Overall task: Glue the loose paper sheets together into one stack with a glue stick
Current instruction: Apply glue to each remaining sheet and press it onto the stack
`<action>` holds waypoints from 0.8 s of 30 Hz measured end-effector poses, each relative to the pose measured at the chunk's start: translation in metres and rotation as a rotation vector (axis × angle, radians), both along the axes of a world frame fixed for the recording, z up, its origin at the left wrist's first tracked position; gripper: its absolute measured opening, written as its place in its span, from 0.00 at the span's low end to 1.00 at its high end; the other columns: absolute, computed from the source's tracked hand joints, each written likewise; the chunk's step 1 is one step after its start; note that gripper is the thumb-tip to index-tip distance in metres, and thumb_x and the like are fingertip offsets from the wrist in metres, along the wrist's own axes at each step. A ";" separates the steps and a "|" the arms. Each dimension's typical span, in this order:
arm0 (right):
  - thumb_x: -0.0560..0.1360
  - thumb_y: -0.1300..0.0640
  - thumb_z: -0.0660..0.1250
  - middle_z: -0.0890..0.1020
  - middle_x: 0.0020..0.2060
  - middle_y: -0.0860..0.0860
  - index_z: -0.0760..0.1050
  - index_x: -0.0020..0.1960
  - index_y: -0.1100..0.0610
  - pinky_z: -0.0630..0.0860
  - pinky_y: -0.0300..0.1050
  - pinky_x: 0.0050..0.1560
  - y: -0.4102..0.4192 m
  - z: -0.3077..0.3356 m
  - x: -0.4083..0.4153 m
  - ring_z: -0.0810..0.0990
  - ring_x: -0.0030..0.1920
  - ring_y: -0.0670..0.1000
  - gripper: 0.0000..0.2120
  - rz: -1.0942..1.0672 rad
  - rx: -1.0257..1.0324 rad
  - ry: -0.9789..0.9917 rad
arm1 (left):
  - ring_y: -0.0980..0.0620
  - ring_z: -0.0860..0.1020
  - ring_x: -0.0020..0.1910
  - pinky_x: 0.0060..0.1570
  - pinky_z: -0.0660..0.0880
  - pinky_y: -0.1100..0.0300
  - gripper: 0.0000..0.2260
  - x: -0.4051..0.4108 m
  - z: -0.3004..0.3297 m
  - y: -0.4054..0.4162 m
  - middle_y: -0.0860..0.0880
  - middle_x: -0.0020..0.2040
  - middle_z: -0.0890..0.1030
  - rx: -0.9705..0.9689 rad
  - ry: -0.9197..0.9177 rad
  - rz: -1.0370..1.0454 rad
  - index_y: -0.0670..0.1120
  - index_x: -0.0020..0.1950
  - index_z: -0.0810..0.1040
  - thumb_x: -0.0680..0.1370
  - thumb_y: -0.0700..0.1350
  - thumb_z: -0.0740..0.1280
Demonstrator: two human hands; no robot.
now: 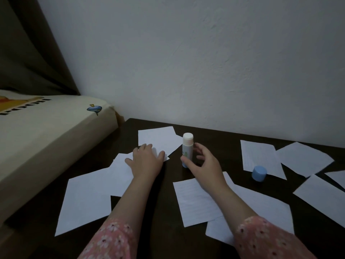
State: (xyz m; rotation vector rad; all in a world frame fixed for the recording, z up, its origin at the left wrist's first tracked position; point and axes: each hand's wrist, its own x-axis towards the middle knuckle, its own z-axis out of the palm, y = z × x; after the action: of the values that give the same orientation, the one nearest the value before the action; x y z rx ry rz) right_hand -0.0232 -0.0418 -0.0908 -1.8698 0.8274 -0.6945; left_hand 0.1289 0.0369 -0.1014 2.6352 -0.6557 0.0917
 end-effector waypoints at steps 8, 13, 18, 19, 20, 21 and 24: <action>0.74 0.48 0.69 0.75 0.61 0.44 0.69 0.69 0.50 0.71 0.37 0.52 0.002 -0.016 0.007 0.71 0.56 0.41 0.24 -0.065 -0.063 0.012 | 0.48 0.67 0.66 0.62 0.59 0.39 0.19 0.008 -0.008 -0.005 0.51 0.59 0.74 0.141 0.014 -0.064 0.49 0.59 0.75 0.79 0.60 0.55; 0.74 0.49 0.70 0.72 0.52 0.40 0.71 0.66 0.50 0.68 0.30 0.43 0.010 -0.021 -0.011 0.72 0.51 0.40 0.22 -0.126 -0.077 -0.015 | 0.47 0.65 0.69 0.65 0.57 0.39 0.18 0.006 -0.004 -0.002 0.51 0.62 0.73 0.168 0.027 -0.090 0.50 0.62 0.74 0.80 0.58 0.54; 0.74 0.49 0.69 0.75 0.51 0.44 0.70 0.66 0.50 0.71 0.33 0.43 0.016 -0.023 -0.031 0.76 0.47 0.42 0.22 -0.187 -0.059 -0.037 | 0.48 0.67 0.67 0.66 0.54 0.38 0.17 -0.004 0.001 -0.002 0.51 0.61 0.75 0.201 -0.013 -0.087 0.51 0.64 0.74 0.82 0.54 0.52; 0.74 0.49 0.69 0.76 0.51 0.44 0.70 0.66 0.50 0.72 0.33 0.43 0.017 -0.023 -0.035 0.76 0.46 0.43 0.22 -0.197 -0.055 -0.040 | 0.48 0.68 0.67 0.67 0.53 0.37 0.17 -0.006 0.001 -0.002 0.51 0.60 0.75 0.208 -0.020 -0.091 0.51 0.63 0.74 0.82 0.54 0.52; 0.74 0.49 0.69 0.76 0.50 0.45 0.70 0.66 0.50 0.72 0.34 0.42 0.018 -0.023 -0.040 0.76 0.46 0.44 0.22 -0.205 -0.053 -0.041 | 0.48 0.69 0.66 0.67 0.53 0.37 0.17 -0.008 0.001 -0.001 0.51 0.59 0.76 0.210 -0.023 -0.096 0.51 0.62 0.75 0.82 0.53 0.52; 0.74 0.49 0.70 0.75 0.49 0.44 0.70 0.66 0.50 0.72 0.33 0.42 0.019 -0.023 -0.044 0.76 0.46 0.44 0.22 -0.211 -0.052 -0.041 | 0.49 0.69 0.66 0.68 0.52 0.36 0.16 -0.010 0.002 0.000 0.51 0.59 0.76 0.204 -0.031 -0.100 0.51 0.61 0.76 0.82 0.53 0.52; 0.74 0.50 0.70 0.73 0.47 0.42 0.70 0.66 0.50 0.70 0.32 0.40 0.023 -0.024 -0.054 0.76 0.46 0.43 0.22 -0.211 -0.062 -0.046 | 0.50 0.71 0.63 0.68 0.51 0.37 0.16 -0.015 0.002 0.004 0.51 0.55 0.79 0.151 -0.060 -0.104 0.51 0.56 0.77 0.82 0.53 0.51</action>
State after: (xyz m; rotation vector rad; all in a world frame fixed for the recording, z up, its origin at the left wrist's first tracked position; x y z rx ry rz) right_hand -0.0774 -0.0187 -0.1146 -1.8307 0.9918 -0.8999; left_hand 0.1140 0.0406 -0.0993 2.7448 -0.8496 0.0950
